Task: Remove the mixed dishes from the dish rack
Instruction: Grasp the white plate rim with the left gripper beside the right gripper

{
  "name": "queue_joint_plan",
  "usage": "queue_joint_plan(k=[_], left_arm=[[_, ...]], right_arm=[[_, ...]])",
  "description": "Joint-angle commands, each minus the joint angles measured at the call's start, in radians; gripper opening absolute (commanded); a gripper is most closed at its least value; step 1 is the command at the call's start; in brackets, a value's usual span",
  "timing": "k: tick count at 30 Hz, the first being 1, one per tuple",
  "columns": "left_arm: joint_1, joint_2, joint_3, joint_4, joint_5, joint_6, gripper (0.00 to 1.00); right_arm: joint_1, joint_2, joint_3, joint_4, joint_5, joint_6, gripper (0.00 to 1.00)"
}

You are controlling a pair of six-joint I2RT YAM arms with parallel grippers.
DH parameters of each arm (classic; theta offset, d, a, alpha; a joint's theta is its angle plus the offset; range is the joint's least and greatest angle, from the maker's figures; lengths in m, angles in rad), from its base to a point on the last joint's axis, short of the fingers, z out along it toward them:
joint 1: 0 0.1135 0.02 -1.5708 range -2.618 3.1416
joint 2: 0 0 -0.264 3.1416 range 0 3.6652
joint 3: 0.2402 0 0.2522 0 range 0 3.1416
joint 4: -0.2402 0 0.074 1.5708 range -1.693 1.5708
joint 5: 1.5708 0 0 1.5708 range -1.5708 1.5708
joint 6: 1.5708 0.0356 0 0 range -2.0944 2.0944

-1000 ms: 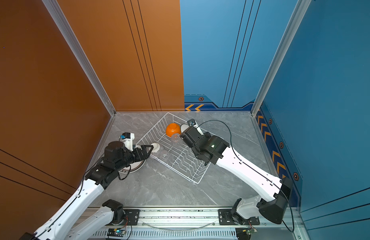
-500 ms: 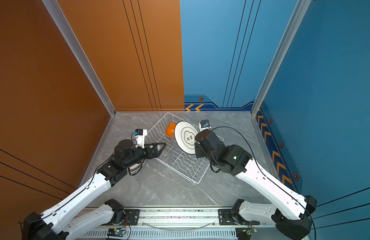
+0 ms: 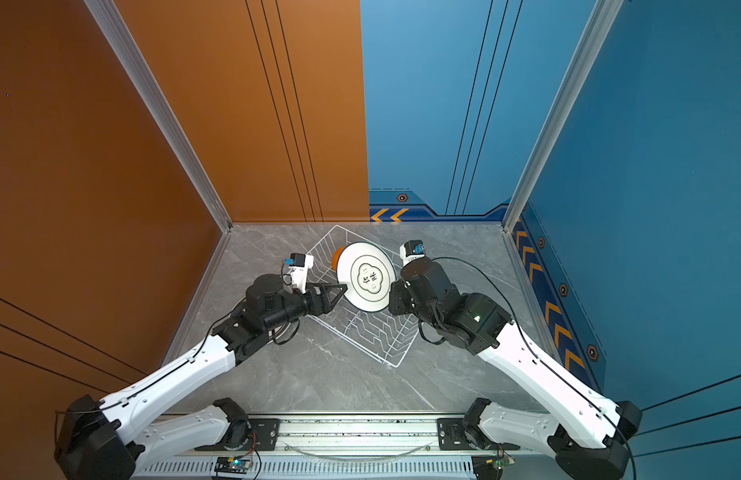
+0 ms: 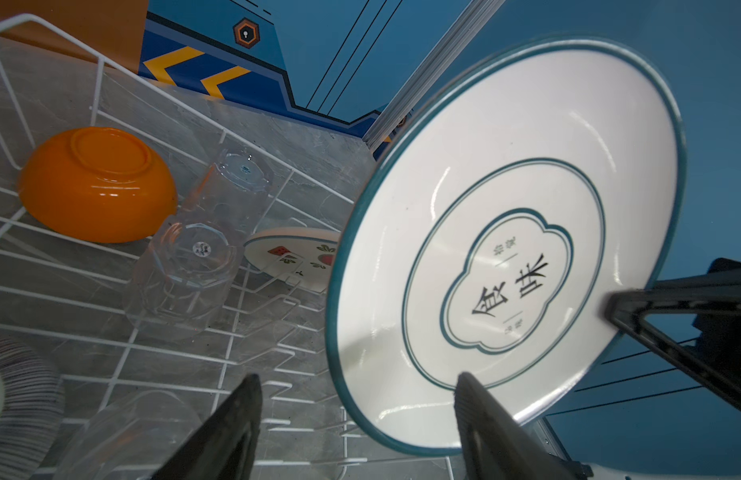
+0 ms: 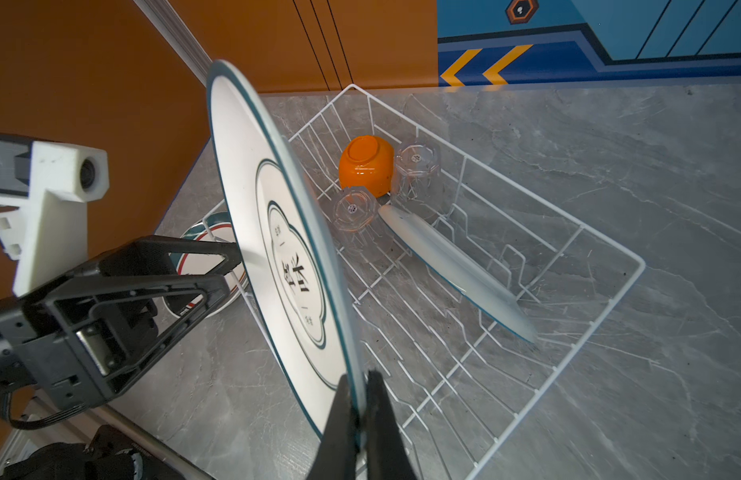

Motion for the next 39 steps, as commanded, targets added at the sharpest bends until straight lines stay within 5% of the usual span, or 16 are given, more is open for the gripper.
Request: queue_joint_plan(k=[1, 20, 31, 39], left_arm=[[-0.010, 0.002, 0.027, 0.025, 0.011, 0.018, 0.71], [-0.008, 0.049, 0.052, 0.076, 0.027, 0.020, 0.44], [-0.007, 0.082, 0.072, 0.076, 0.037, 0.010, 0.40], [-0.005, 0.083, 0.071, 0.076, 0.021, 0.012, 0.10]], right_arm=[[-0.023, -0.025, -0.010, 0.083, -0.080, 0.038, 0.00], [-0.075, 0.006, -0.060, 0.151, -0.196, 0.074, 0.00], [-0.105, 0.033, -0.074, 0.168, -0.235, 0.088, 0.00], [-0.109, 0.037, -0.098, 0.202, -0.251, 0.109, 0.04]])
